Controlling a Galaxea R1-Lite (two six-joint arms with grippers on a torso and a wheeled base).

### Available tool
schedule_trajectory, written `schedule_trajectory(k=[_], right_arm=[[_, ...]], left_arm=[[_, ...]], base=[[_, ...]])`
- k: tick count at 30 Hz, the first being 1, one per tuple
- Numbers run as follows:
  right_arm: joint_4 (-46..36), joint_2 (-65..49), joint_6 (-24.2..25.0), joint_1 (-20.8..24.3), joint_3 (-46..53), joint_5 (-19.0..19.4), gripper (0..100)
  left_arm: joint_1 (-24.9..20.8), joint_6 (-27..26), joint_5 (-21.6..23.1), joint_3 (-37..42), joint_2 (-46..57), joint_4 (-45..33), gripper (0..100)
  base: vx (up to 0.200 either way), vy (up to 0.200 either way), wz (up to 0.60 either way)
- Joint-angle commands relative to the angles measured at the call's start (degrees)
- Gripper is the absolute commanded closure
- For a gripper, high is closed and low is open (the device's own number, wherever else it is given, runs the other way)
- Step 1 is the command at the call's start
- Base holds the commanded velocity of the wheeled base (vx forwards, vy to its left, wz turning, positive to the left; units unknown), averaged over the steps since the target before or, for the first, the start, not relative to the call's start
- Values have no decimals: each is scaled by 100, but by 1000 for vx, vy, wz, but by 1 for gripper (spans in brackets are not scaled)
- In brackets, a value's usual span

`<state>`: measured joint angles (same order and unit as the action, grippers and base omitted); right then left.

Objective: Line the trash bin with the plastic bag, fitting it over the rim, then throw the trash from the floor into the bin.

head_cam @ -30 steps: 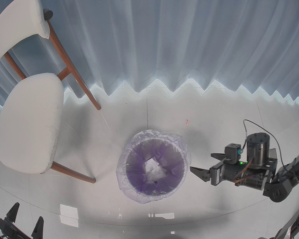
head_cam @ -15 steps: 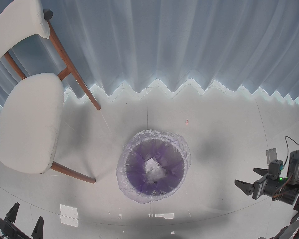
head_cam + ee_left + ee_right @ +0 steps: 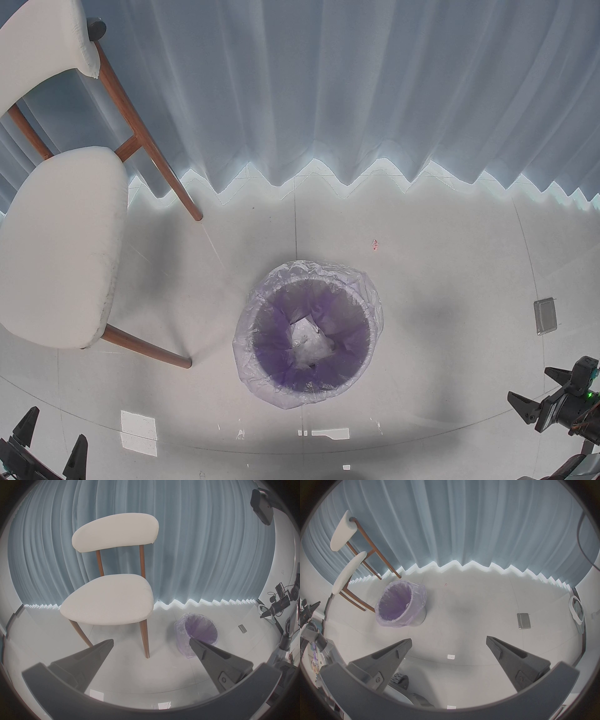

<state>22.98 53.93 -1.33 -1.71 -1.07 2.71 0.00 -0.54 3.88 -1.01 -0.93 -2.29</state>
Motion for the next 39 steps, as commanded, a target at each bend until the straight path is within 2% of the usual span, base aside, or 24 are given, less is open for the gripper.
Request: schedule_trajectory(k=[1,4,5,11,22,26,39], right_arm=[[-857,-1113,-34,-67,107,-7,0],[-2122,-2229,-78,-58,72,19,0],[-2228,-2449,-122,-67,72,2,0],[-2272,-3363,-25,179,90,-77,0],[-2272,-4532,63,118,107,-148,0],[-2263,-5393,36,232,107,-139,0],[-2272,-5393,63,197,107,-104,0]], left_arm=[[9,1,-1,101,93,1,0],[0,1,-1,101,93,1,0],[0,1,-1,101,93,1,0],[0,10,-10,101,93,9,0],[0,1,-10,101,93,9,0],[0,1,-1,101,93,9,0],[0,1,-1,101,93,1,0]], base=[[0,0,0],[0,0,0],[0,0,0],[0,0,0],[0,0,0],[0,0,0],[0,0,0]])
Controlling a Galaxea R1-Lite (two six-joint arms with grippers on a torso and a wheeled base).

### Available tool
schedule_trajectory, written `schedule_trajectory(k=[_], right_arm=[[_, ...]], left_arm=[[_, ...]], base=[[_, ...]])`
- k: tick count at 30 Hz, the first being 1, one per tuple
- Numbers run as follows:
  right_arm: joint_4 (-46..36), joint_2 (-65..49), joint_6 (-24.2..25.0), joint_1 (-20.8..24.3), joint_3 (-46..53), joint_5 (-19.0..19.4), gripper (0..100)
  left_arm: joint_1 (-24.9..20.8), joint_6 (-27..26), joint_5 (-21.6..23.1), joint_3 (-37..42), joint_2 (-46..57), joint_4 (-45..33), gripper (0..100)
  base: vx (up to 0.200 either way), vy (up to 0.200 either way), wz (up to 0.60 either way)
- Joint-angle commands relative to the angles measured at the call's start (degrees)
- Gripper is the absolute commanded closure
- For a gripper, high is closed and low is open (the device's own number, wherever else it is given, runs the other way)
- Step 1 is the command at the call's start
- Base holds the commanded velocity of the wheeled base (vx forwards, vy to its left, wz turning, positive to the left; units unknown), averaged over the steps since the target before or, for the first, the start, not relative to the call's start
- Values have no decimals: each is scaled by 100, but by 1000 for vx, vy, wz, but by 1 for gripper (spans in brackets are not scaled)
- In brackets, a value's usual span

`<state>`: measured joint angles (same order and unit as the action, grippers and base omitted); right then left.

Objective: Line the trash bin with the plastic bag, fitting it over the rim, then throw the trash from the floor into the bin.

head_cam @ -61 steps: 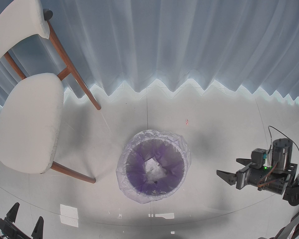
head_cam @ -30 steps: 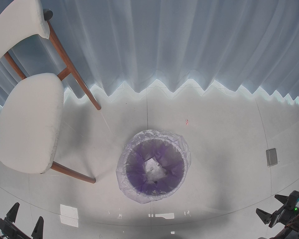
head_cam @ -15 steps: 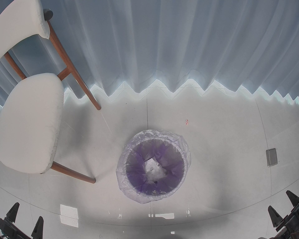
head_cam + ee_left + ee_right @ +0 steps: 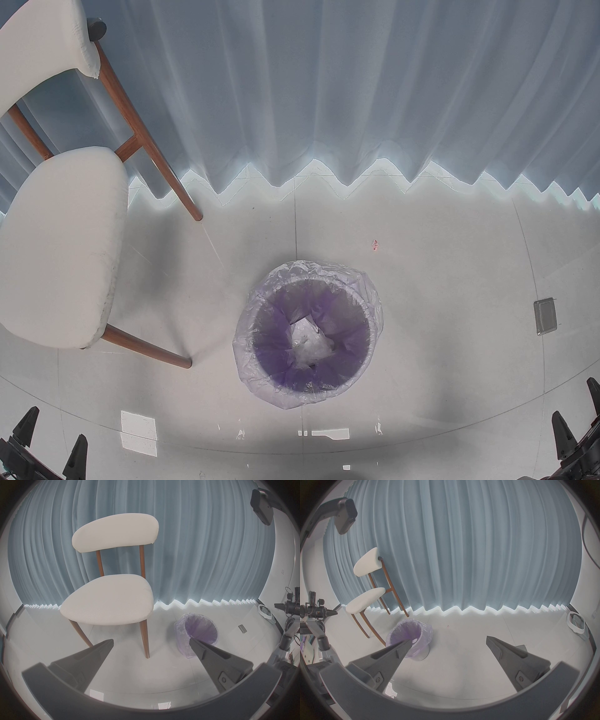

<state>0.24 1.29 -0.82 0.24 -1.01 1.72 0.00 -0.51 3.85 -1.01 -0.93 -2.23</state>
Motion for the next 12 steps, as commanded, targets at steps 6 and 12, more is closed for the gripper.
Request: schedule_trajectory(k=[6,12], right_arm=[[-7,-129,38,2,92,-110,0],[-7,-129,20,2,92,-110,0]], left_arm=[[0,-10,10,101,93,-5,0],[9,-19,1,101,93,-5,0]], base=[[0,0,0],[0,0,0]])
